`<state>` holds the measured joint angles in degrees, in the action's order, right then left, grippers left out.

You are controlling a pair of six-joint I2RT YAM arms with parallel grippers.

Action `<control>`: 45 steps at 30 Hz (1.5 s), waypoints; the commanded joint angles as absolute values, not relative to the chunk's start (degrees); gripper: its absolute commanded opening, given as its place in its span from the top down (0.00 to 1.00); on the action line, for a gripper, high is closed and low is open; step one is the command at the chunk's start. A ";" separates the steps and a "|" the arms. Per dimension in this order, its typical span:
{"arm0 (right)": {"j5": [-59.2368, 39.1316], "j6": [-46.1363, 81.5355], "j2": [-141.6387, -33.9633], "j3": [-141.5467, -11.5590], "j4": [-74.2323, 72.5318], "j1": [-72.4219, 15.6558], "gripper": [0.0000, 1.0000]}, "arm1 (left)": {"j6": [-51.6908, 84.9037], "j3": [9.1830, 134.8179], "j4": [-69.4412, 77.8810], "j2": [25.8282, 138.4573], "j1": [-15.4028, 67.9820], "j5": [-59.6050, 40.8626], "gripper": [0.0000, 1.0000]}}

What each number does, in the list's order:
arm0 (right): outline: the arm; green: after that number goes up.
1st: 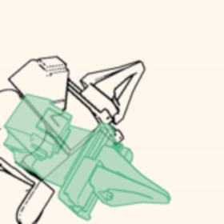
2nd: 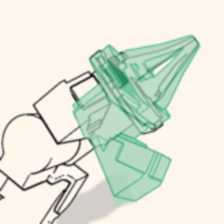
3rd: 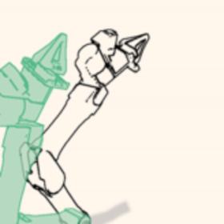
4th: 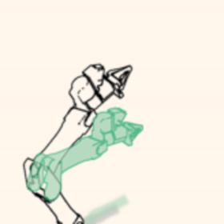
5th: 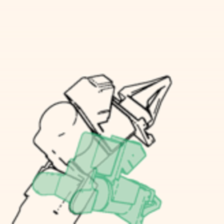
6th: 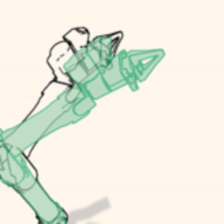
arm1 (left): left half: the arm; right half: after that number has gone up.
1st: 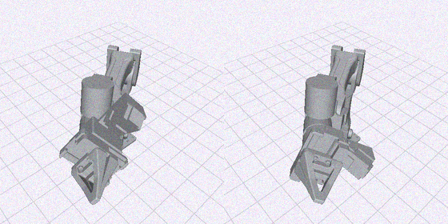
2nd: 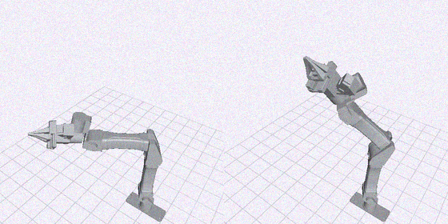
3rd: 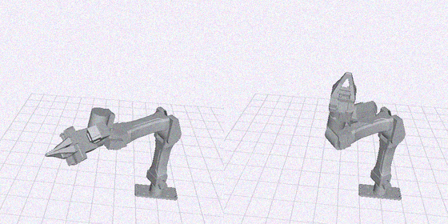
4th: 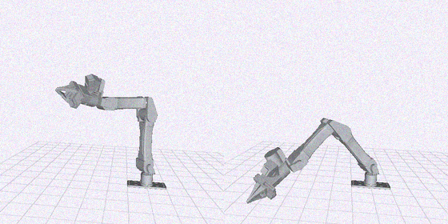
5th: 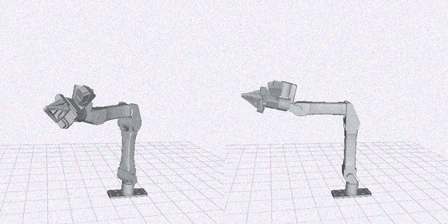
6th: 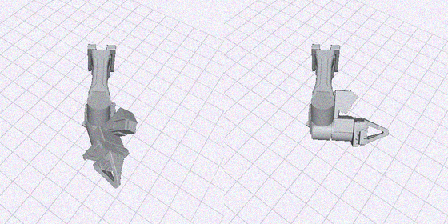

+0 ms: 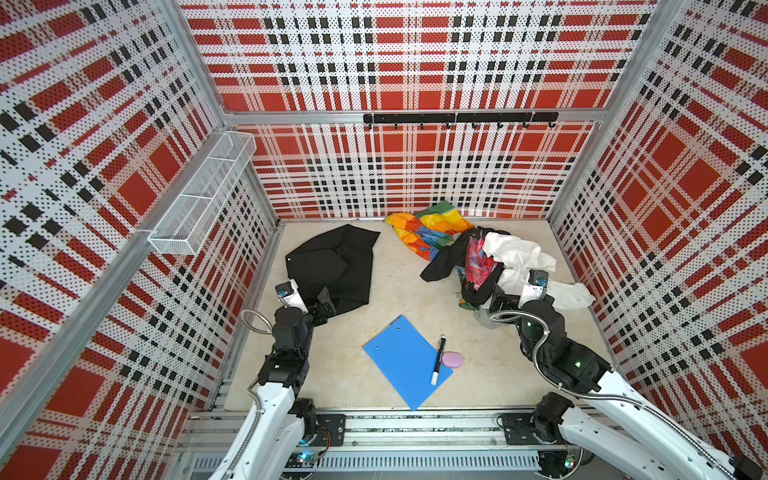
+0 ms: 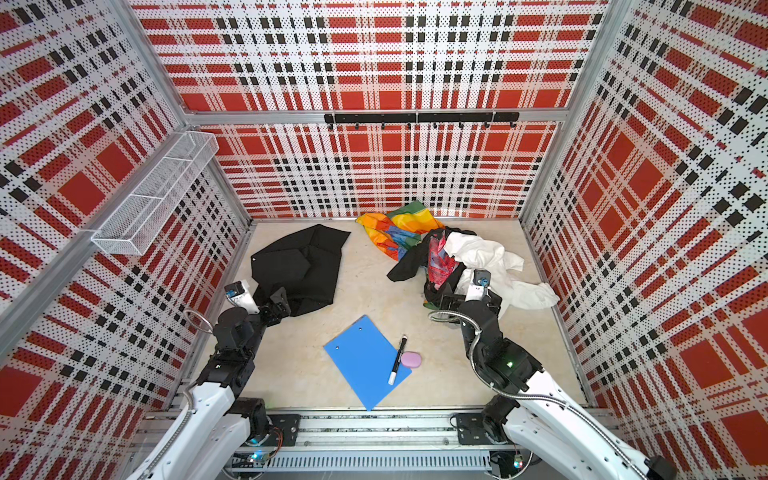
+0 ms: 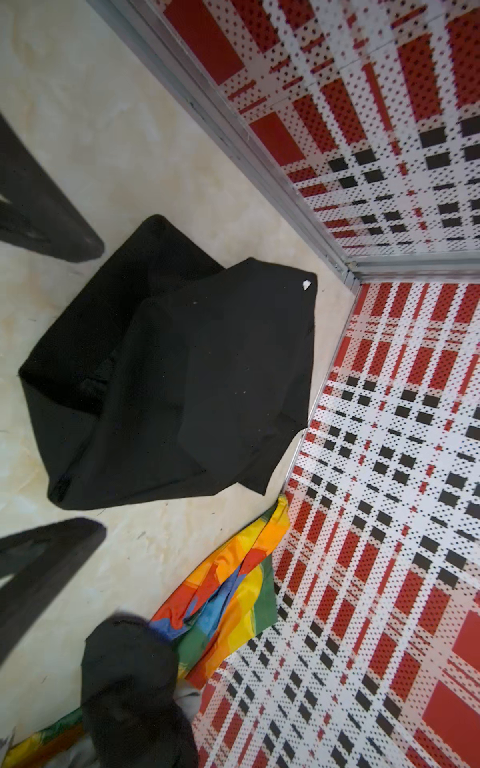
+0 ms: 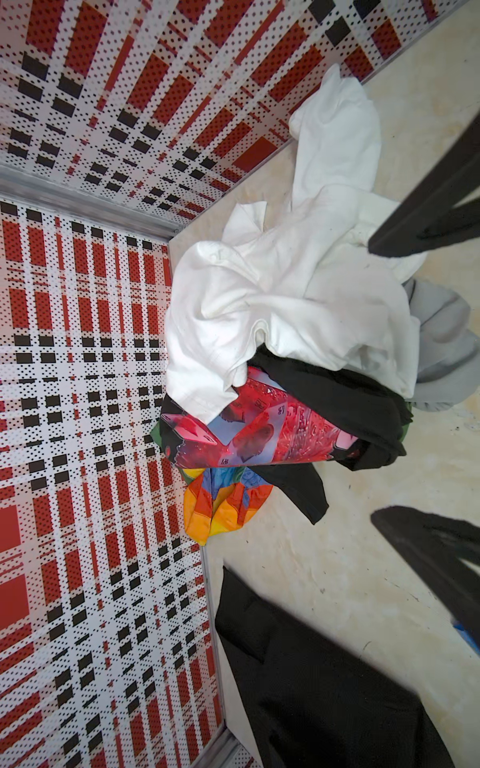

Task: Pick out a specific cloth from the pile

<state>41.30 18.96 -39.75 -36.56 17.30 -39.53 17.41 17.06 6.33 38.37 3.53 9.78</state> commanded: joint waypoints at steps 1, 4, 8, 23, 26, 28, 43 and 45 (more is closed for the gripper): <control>43.17 19.43 -40.14 -36.56 15.03 -39.64 0.01 | 14.06 15.37 15.47 40.15 3.07 11.47 0.01; 45.17 18.77 -40.76 -36.17 14.43 -39.64 0.02 | 12.01 14.16 19.34 42.84 3.08 12.03 0.01; 46.15 19.29 -40.63 -34.85 13.32 -39.59 0.00 | 8.10 11.42 27.60 46.10 3.03 11.98 0.01; 31.34 14.90 -38.37 -29.22 5.40 -29.57 0.00 | 0.66 5.40 57.37 64.85 1.30 7.37 0.01; 31.18 13.69 -38.81 -27.78 3.30 -28.07 0.00 | 0.57 6.19 64.54 70.80 1.09 5.29 0.01; 31.55 13.70 -39.81 -27.64 3.08 -27.11 0.00 | 0.33 6.69 69.13 74.47 1.00 4.53 0.01; 23.32 12.00 -43.17 -24.91 -3.33 -17.79 0.00 | -0.90 16.74 65.50 89.34 0.18 1.13 0.01; 22.56 11.07 -43.76 -23.22 -6.71 -16.43 0.00 | -0.46 16.88 66.89 90.13 0.00 0.42 0.01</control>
<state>25.69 12.62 -42.92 -25.26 -0.32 -17.96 -0.14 16.21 70.11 90.28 0.64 2.33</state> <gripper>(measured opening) 0.999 0.992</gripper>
